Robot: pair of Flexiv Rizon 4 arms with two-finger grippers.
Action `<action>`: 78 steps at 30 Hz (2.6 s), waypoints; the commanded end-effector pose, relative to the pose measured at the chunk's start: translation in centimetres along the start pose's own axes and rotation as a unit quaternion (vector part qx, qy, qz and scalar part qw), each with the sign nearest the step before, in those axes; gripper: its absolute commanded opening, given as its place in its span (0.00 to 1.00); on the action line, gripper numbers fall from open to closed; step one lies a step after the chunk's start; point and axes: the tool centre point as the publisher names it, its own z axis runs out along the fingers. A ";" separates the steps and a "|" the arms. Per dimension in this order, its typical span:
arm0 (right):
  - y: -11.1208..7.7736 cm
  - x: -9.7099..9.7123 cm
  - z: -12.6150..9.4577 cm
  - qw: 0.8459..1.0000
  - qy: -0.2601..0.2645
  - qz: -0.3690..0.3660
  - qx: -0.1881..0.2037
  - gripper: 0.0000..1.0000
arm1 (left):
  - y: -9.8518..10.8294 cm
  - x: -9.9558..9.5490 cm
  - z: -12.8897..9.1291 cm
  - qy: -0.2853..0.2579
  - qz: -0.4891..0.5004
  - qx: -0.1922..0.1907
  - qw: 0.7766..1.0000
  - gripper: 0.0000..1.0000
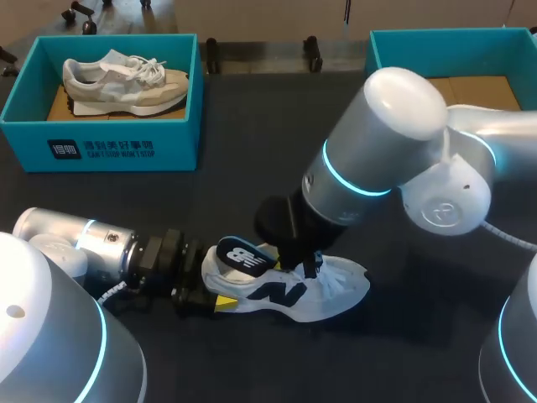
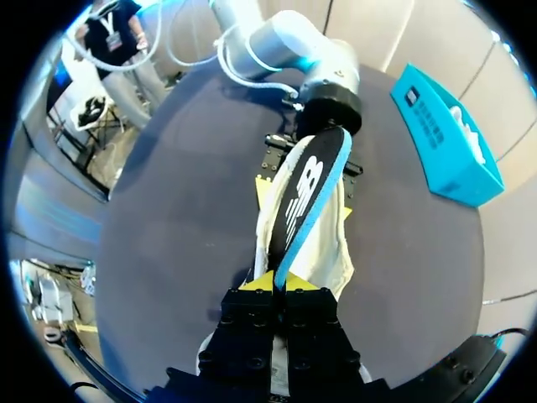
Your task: Take the shoe out of the shoebox, open the shoe tongue, remove and reinsert the insole, then place the shoe into the shoebox
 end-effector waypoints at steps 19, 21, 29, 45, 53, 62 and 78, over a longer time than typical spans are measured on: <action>4.4 -1.0 1.1 0.994 0.056 -0.085 0.025 0.30 | 0.2 0.0 0.0 -0.001 0.000 0.000 1.000 0.00; 4.2 -1.1 1.0 0.995 0.059 -0.082 0.027 0.47 | 0.2 0.0 0.0 -0.001 0.000 0.000 1.000 0.00; 3.7 -1.0 -0.8 0.997 0.040 -0.058 0.044 0.50 | 0.2 0.0 0.0 -0.001 0.000 0.000 1.000 0.00; 4.9 -2.5 -1.9 0.997 0.075 -0.026 0.012 0.47 | 0.2 0.0 0.0 -0.001 0.000 0.000 1.000 0.00; 5.7 -2.1 -0.9 0.996 0.090 -0.021 0.005 0.44 | 0.2 0.0 0.0 -0.001 0.000 0.000 1.000 0.00; 6.5 -1.9 -0.6 0.995 0.095 -0.010 0.001 0.44 | 0.2 0.0 0.0 -0.001 0.000 0.000 1.000 0.00; 4.7 -1.8 1.2 0.989 0.132 0.063 -0.028 0.45 | 0.2 0.0 0.0 -0.001 0.000 0.000 1.000 0.00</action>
